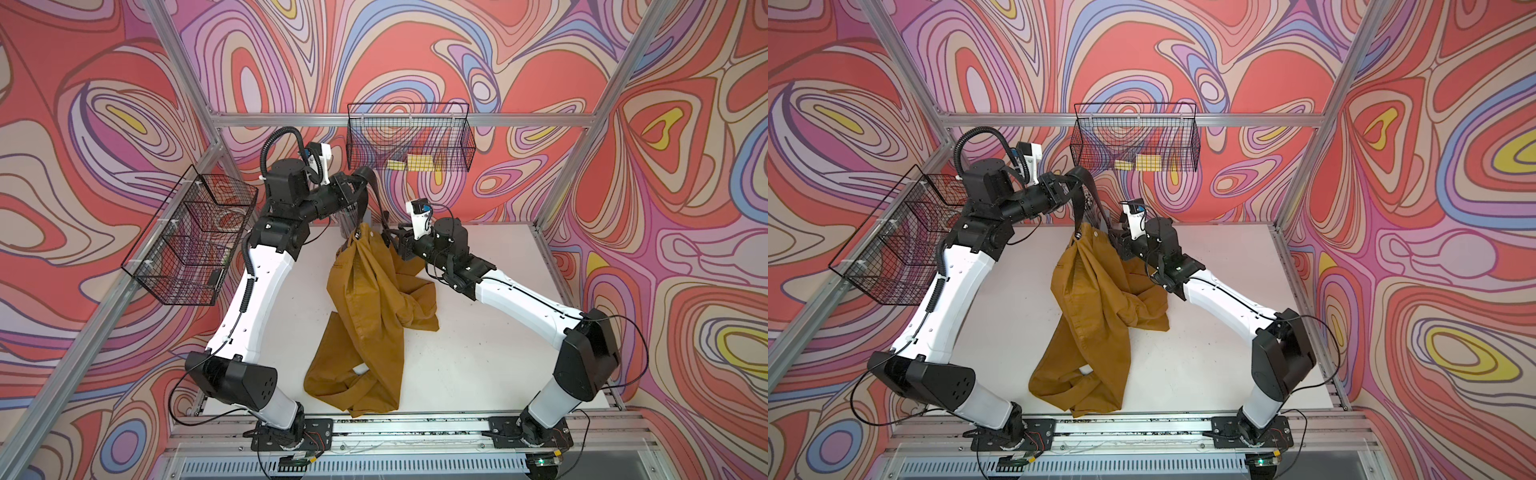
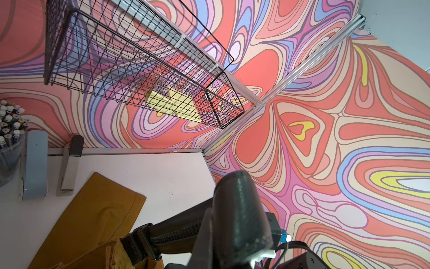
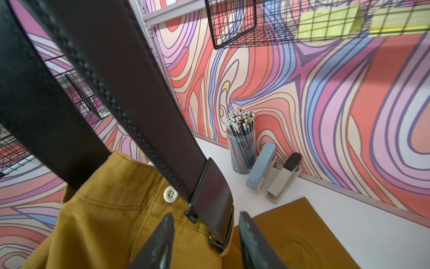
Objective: Remove the belt from the trousers
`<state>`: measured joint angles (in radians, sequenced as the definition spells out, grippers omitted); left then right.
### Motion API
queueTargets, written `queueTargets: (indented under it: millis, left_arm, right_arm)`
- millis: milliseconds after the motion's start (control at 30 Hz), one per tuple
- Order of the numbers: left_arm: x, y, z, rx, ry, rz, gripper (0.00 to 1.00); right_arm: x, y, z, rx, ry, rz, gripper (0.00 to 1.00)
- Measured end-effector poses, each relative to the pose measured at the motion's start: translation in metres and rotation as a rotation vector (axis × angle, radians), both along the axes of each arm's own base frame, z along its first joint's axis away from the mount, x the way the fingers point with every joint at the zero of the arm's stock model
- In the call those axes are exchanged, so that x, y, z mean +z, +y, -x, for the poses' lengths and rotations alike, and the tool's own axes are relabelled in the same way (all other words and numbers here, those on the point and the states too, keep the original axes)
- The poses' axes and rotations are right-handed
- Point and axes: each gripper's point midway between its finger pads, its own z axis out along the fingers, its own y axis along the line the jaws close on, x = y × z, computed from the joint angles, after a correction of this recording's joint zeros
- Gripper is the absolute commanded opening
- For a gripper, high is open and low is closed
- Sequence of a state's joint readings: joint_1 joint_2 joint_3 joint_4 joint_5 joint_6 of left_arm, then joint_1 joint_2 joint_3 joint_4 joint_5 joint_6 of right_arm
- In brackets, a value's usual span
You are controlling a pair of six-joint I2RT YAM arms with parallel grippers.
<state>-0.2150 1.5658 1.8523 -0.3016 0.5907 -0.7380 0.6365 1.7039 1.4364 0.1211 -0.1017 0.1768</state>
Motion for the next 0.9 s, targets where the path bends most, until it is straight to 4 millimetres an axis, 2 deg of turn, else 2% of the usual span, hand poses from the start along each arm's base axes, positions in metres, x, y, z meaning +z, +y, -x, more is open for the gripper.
queueTargets:
  millis: [133, 167, 267, 300, 400, 533, 633, 700, 800, 833, 900]
  left_arm:
    - [0.001, 0.000, 0.000, 0.001, -0.002, 0.001, 0.00]
    - [0.001, 0.000, 0.000, 0.001, -0.001, 0.002, 0.00]
    - [0.001, 0.000, 0.000, 0.001, 0.003, 0.005, 0.00]
    - [0.001, 0.000, 0.001, 0.001, 0.005, 0.005, 0.00]
    - [-0.002, 0.001, 0.001, 0.001, -0.001, -0.002, 0.00]
    - [-0.016, 0.008, 0.010, 0.022, -0.053, -0.032, 0.00]
    - [-0.039, 0.012, 0.012, 0.042, -0.083, -0.067, 0.03]
    - [-0.054, 0.012, 0.007, 0.042, -0.102, -0.098, 0.22]
    - [-0.088, 0.011, 0.001, 0.037, -0.098, -0.153, 0.35]
    - [-0.102, 0.011, 0.000, 0.035, -0.095, -0.173, 0.43]
    - [-0.131, 0.013, -0.002, 0.040, -0.079, -0.209, 0.53]
  right_arm:
    - [-0.016, 0.013, -0.018, -0.004, 0.026, 0.021, 0.44]
    - [-0.022, 0.015, -0.023, -0.007, 0.035, 0.030, 0.38]
    - [-0.039, 0.021, -0.037, -0.032, 0.053, 0.064, 0.03]
    - [-0.041, 0.022, -0.042, -0.042, 0.052, 0.072, 0.00]
    - [-0.036, 0.019, -0.052, -0.070, 0.042, 0.083, 0.00]
    - [-0.011, -0.008, -0.077, -0.137, 0.024, 0.094, 0.00]
    - [0.029, -0.035, -0.105, -0.186, -0.034, 0.106, 0.00]
    - [0.056, -0.045, -0.115, -0.197, -0.074, 0.121, 0.00]
    - [0.086, -0.053, -0.116, -0.190, -0.118, 0.158, 0.00]
    - [0.089, -0.055, -0.114, -0.183, -0.118, 0.173, 0.00]
    - [0.083, -0.058, -0.107, -0.168, -0.093, 0.200, 0.00]
